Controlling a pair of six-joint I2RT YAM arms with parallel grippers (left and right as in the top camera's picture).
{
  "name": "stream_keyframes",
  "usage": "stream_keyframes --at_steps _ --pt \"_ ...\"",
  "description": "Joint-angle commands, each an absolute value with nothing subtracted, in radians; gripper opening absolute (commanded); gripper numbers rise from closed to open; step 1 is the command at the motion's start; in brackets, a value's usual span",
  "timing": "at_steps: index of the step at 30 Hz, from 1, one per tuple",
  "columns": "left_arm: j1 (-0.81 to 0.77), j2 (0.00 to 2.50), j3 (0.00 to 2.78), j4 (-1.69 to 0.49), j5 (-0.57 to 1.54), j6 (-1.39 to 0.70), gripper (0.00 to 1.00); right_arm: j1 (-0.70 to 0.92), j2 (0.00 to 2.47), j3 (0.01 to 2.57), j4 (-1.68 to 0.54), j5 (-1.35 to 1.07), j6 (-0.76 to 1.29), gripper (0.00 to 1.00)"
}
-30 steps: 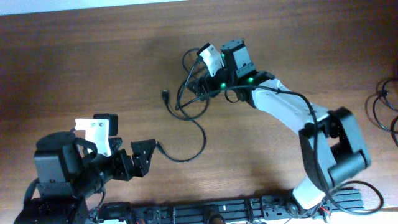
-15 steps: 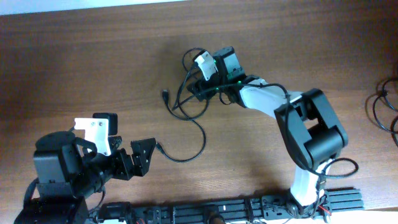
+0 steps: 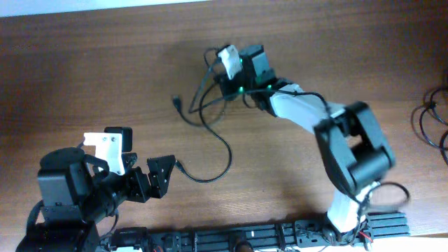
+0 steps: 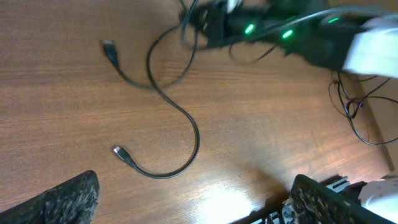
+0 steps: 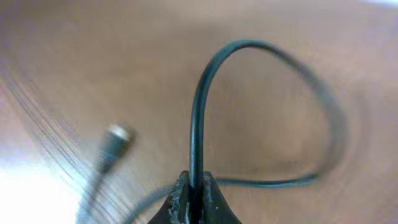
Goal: Untangle cables
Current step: 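Drag the last cable to the right side with the right gripper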
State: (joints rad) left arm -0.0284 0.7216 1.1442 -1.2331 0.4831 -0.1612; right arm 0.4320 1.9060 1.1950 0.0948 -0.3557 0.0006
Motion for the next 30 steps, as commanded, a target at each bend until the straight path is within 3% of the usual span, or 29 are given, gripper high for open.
stream_keyframes --at_steps 1,10,17,24,30 --pt "-0.023 0.72 1.144 -1.23 0.494 -0.163 0.99 0.437 1.737 1.256 0.072 -0.358 0.017 0.04" --pt "-0.023 0.755 1.144 -1.055 0.403 -0.163 0.99 0.437 1.366 1.264 -0.24 -0.357 0.016 0.04" --pt "-0.023 0.926 1.144 -0.995 0.387 -0.163 0.97 0.437 1.166 1.27 -0.388 -0.325 -0.022 0.04" --pt "-0.023 1.062 1.144 -0.995 0.385 -0.163 0.98 0.437 1.095 1.431 -0.629 -0.229 -0.11 0.04" --pt "-0.023 1.056 1.144 -0.996 0.385 -0.163 0.99 0.436 1.095 1.648 -0.752 -0.002 -0.214 0.03"
